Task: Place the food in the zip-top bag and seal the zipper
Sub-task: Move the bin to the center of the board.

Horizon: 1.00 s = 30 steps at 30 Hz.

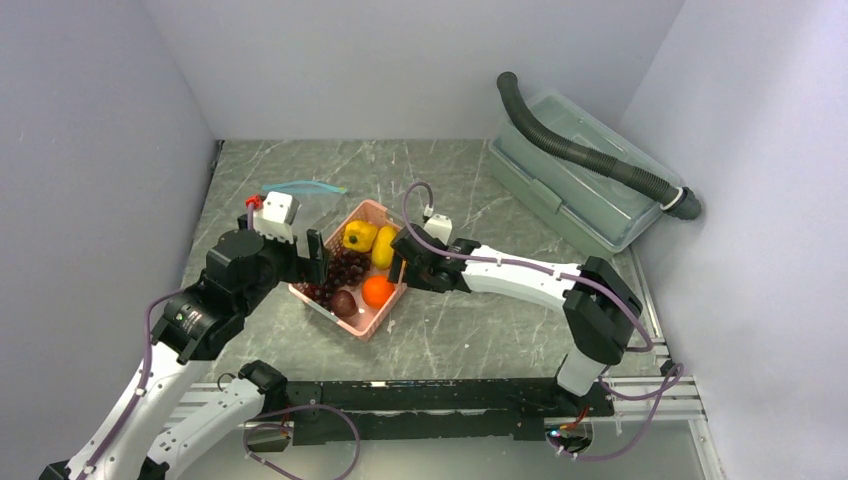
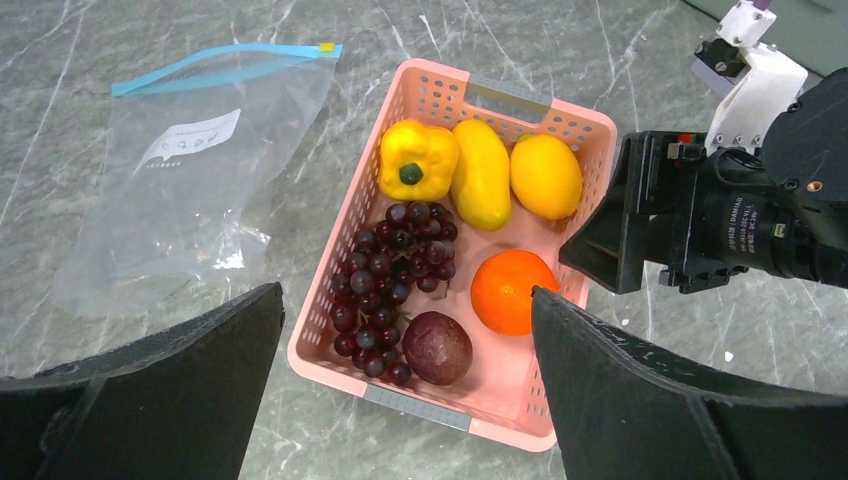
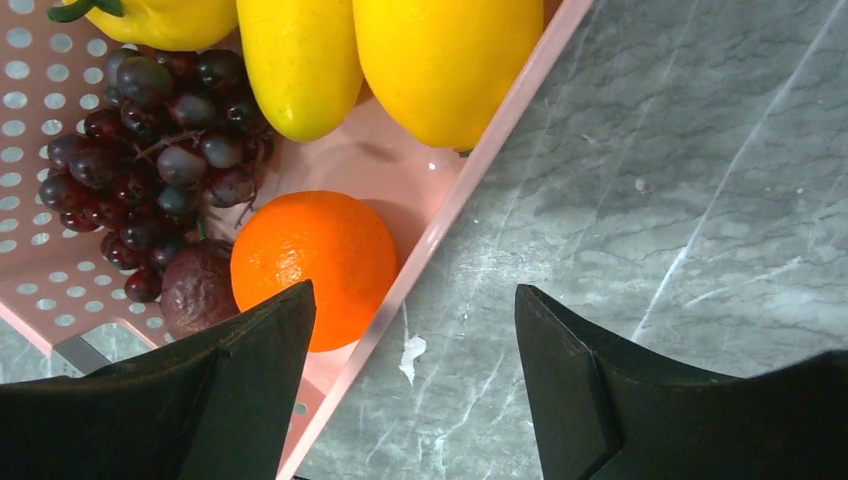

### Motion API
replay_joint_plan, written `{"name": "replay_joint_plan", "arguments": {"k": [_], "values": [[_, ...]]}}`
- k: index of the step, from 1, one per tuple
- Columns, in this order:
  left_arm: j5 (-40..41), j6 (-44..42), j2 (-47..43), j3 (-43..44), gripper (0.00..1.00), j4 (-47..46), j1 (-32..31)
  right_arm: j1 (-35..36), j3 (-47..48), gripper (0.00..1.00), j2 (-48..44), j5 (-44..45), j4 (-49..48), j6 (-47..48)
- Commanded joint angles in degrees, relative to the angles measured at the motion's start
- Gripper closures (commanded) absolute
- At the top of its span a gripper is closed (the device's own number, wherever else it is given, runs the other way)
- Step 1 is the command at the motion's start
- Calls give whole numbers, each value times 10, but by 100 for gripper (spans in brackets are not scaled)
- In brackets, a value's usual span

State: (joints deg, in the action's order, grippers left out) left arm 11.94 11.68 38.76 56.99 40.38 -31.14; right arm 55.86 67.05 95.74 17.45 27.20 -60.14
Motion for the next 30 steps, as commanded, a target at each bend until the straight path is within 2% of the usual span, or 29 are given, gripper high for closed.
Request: {"name": "replay_joint_plan", "arguments": {"k": [1, 7, 12, 20, 26, 30], "values": [[10, -4, -4, 8, 1, -7, 2, 7, 35, 25, 14, 3, -1, -11], [9, -4, -4, 7, 1, -7, 1, 14, 44, 33, 29, 0, -5, -7], [10, -4, -4, 8, 1, -7, 2, 14, 48, 45, 39, -2, -8, 0], [9, -4, -2, 7, 1, -7, 2, 14, 50, 72, 48, 4, -3, 10], [11, -3, -2, 7, 1, -7, 2, 14, 44, 100, 41, 20, 3, 19], [11, -4, -1, 8, 1, -7, 2, 14, 42, 100, 33, 40, 15, 27]]}}
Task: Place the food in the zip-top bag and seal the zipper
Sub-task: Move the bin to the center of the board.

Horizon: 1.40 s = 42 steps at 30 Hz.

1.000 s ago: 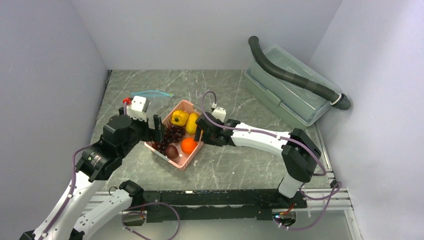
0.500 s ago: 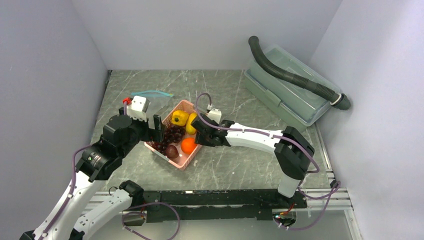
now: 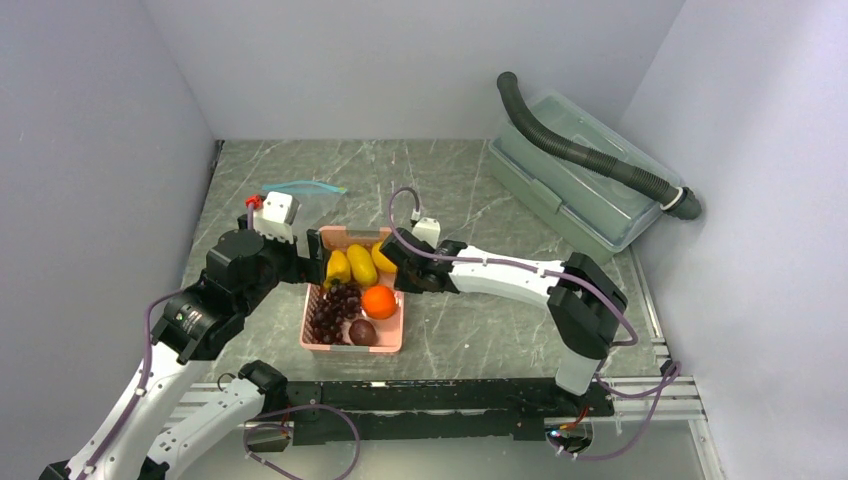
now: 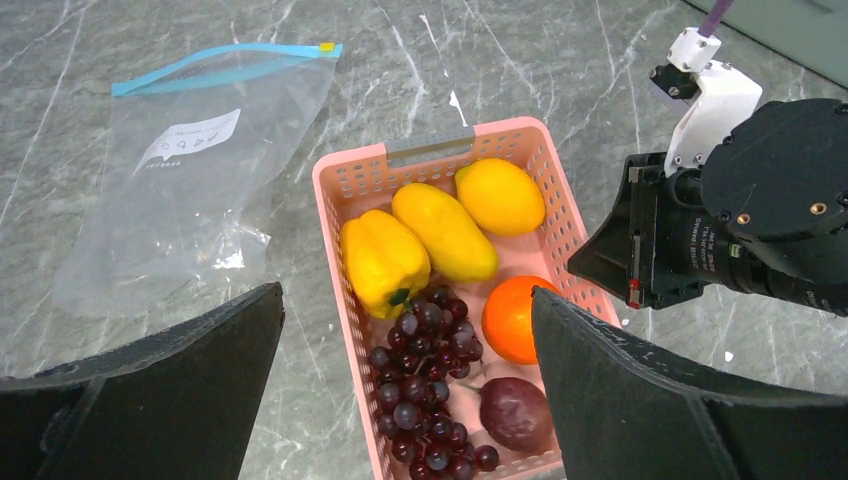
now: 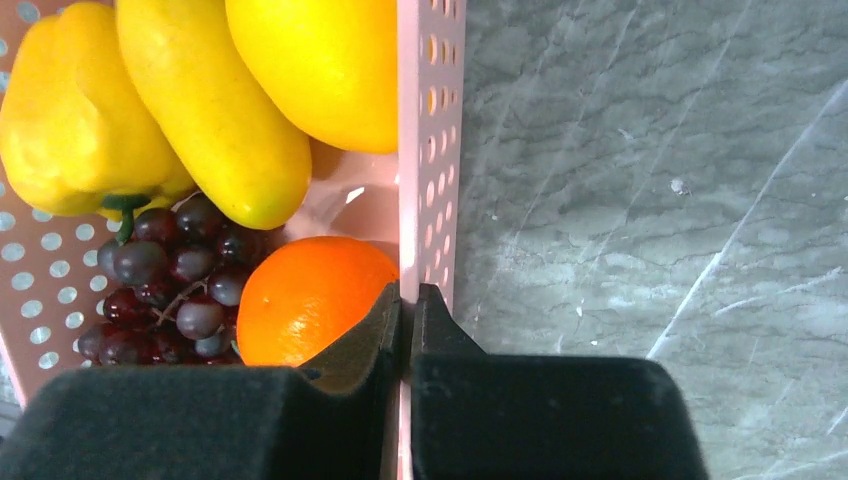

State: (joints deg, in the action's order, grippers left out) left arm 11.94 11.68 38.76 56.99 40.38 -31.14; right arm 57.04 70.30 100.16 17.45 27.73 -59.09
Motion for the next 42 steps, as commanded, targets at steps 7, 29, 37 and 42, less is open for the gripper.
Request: {"name": "replay_joint_plan", "arguments": {"k": [7, 29, 37, 42], "values": [[15, -4, 2, 7, 1, -7, 1, -2, 4, 100, -32, 82, 28, 74], [19, -4, 13, 6, 1, -6, 2, -123, -141, 100, -161, 30, -3, 287], [21, -5, 16, 6, 1, -7, 2, -184, -177, 99, -203, -7, -14, 327], [22, -5, 23, 6, 1, -6, 2, -207, -187, 97, -204, -14, -20, 338]]}}
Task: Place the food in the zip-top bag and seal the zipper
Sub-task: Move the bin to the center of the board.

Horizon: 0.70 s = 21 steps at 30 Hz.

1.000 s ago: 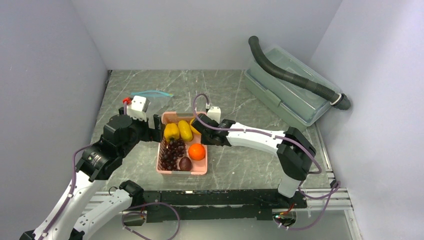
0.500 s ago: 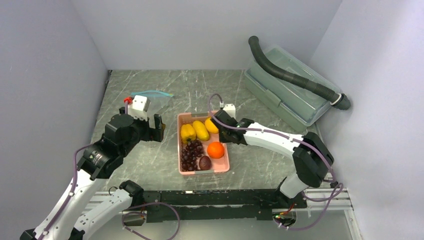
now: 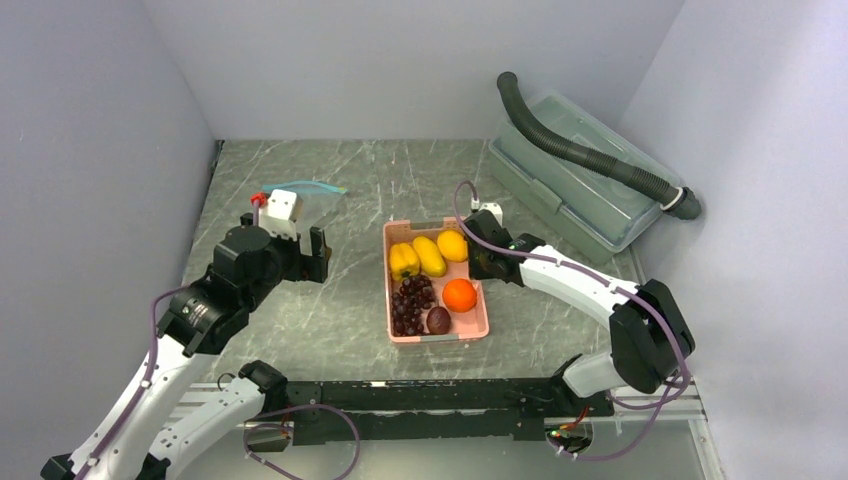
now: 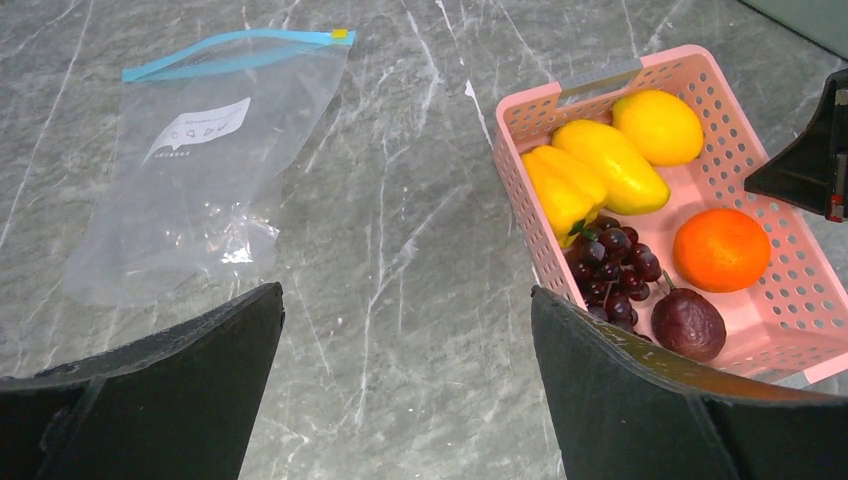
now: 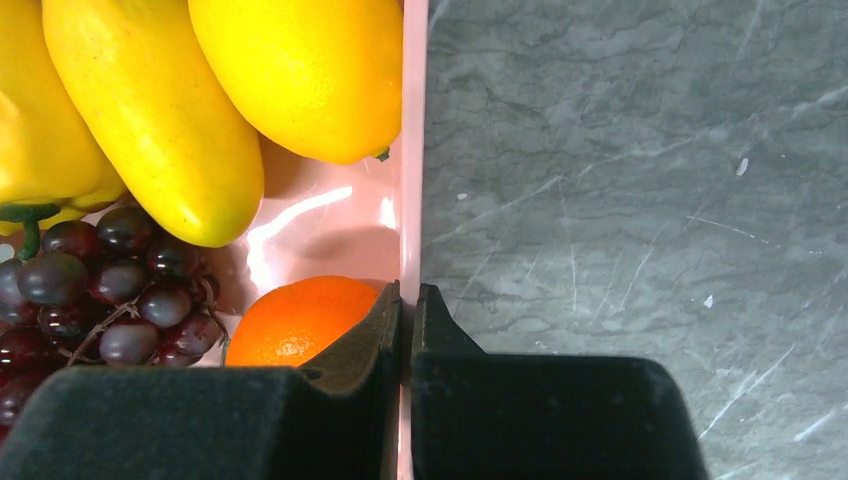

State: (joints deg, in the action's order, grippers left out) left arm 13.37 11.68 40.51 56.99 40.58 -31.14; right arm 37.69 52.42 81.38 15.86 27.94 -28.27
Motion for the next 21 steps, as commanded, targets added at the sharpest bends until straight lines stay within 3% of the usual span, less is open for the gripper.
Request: {"name": "replay_joint_plan", "arguments": {"k": [1, 7, 14, 21], "values": [[8, -4, 6, 7, 1, -7, 2, -15, -9, 96, -17, 1, -23, 31], [9, -6, 6, 6, 1, -9, 2, -22, -11, 88, -21, 3, -25, 36], [8, -6, 10, 6, 1, -9, 3, -23, -6, 64, -42, 17, -16, 31], [8, -6, 12, 6, 1, -9, 3, -22, 6, 53, -100, 28, -3, 30]]}}
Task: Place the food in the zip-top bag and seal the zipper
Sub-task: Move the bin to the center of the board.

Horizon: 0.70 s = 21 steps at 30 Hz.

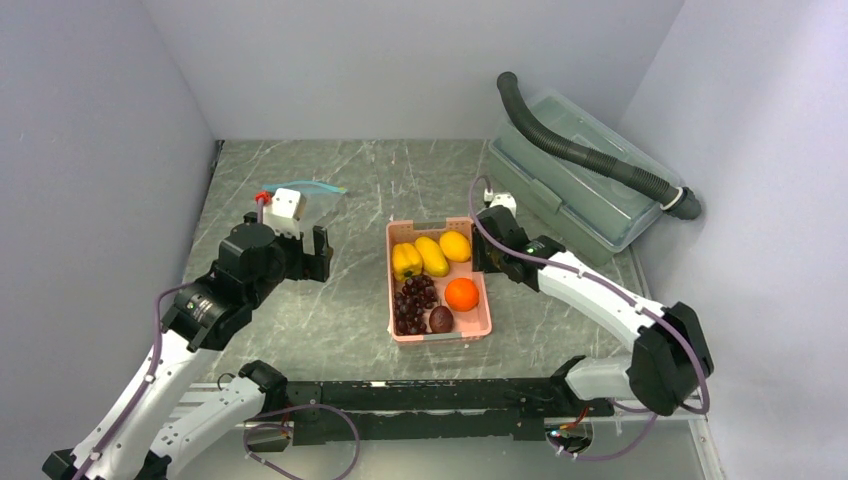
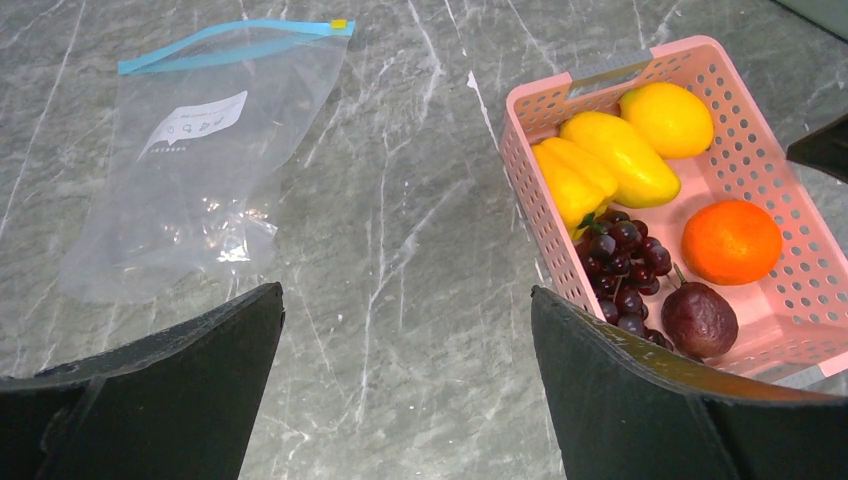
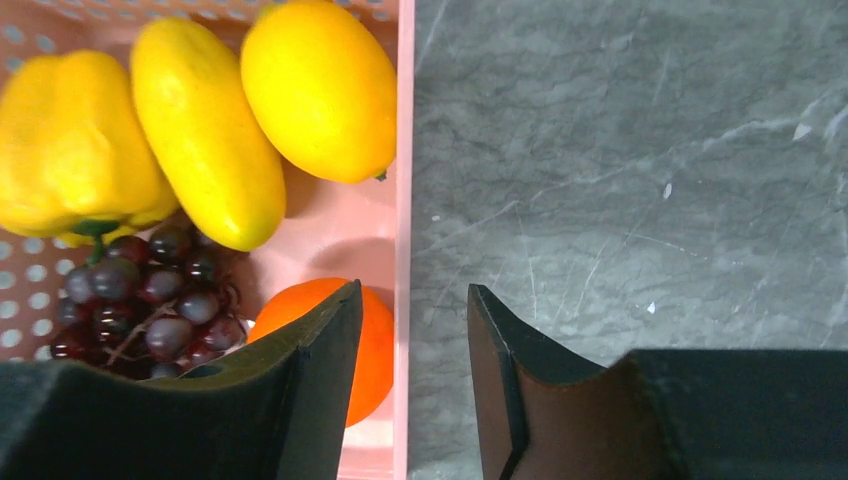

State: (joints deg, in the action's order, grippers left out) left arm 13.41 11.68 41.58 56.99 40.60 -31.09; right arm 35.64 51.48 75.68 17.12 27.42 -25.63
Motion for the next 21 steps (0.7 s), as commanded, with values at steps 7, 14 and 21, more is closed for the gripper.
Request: {"name": "replay_joint_plan", "arguments": {"k": [7, 14, 21], "values": [[7, -6, 4, 6, 1, -9, 3, 8, 31, 48, -79, -24, 5, 3], [7, -6, 7, 6, 1, -9, 4, 49, 54, 46, -86, -68, -12, -6], [7, -5, 4, 5, 1, -10, 5, 99, 78, 45, -53, -92, -28, -22]]}}
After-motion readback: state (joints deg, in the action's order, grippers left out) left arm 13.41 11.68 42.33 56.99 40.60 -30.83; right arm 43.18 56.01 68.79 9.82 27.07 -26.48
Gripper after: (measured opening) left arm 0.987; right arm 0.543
